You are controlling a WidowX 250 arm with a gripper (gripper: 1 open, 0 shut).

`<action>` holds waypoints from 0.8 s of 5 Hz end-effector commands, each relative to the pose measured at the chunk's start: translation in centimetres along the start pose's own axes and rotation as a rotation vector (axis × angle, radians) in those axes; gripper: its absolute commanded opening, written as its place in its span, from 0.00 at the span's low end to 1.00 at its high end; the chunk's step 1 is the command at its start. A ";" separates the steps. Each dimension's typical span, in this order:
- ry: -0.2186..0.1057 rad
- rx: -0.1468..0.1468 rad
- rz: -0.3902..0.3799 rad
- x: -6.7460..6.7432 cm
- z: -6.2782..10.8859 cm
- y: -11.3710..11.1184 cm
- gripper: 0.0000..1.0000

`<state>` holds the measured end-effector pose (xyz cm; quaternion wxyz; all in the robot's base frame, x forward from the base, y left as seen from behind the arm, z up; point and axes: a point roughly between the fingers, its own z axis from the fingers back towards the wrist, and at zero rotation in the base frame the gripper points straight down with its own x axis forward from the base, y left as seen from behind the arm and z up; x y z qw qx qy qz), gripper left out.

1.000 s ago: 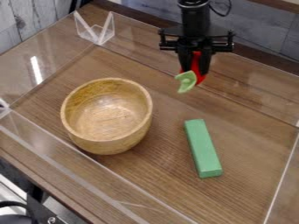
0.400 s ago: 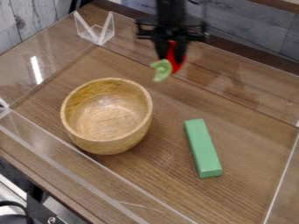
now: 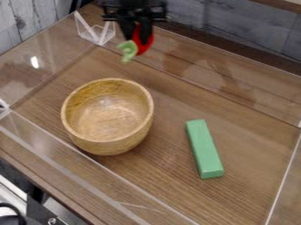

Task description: Move the red fruit to the left

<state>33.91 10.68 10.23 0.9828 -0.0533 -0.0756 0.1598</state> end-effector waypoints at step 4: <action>-0.047 0.038 -0.091 3.9 -1.8 5.8 0.00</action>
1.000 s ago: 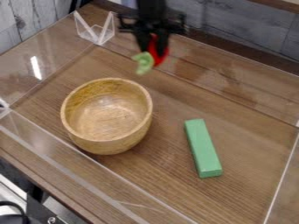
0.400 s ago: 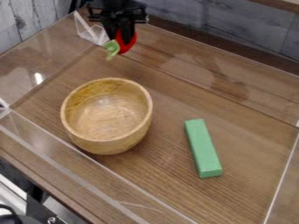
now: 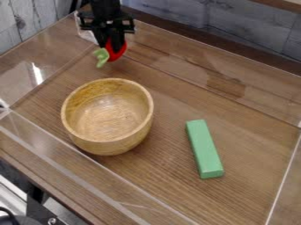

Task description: Move the red fruit to the left

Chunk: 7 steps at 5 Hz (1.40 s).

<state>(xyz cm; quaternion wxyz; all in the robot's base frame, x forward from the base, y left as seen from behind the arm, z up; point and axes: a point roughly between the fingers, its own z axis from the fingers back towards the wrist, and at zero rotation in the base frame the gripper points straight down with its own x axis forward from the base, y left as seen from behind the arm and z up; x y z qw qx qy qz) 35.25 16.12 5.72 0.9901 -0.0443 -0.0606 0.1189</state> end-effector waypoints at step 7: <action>-0.024 -0.020 0.015 -0.1 0.8 2.9 1.00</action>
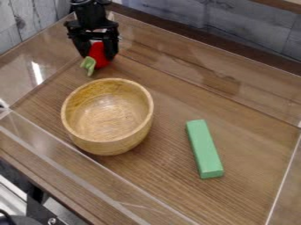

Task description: Move the red fruit to the left

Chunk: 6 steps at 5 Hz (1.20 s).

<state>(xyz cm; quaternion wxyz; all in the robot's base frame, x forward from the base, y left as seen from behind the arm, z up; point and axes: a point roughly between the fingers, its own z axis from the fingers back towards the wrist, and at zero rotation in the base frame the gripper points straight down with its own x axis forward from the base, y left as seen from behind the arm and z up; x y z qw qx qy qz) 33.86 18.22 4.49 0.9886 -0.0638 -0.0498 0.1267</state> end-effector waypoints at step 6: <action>-0.021 -0.013 0.019 0.5 1.3 0.8 1.00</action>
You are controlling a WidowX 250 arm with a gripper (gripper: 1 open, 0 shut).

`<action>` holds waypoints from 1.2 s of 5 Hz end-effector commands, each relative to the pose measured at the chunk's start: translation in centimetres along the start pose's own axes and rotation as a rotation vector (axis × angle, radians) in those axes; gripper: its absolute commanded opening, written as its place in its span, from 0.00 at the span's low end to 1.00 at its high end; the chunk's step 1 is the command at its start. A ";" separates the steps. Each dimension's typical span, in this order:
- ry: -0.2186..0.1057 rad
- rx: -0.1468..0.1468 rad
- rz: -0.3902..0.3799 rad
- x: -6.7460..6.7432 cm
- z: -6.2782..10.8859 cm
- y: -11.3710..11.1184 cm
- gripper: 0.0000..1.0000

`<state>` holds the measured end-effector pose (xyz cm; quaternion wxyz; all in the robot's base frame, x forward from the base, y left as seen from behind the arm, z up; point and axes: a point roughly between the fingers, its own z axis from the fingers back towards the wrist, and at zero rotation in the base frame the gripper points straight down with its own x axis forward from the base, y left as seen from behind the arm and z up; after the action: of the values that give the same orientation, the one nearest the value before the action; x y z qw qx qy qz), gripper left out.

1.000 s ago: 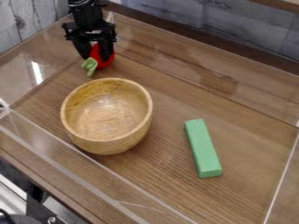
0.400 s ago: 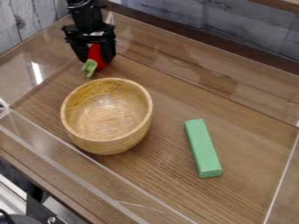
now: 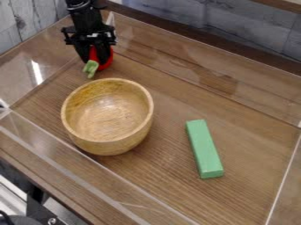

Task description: Move the red fruit to the left

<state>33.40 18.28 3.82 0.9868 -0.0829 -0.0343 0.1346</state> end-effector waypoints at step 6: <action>-0.132 -0.004 -0.019 -0.3 8.2 -4.5 1.00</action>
<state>33.23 15.10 10.01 0.9846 -0.0881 -0.0663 0.1358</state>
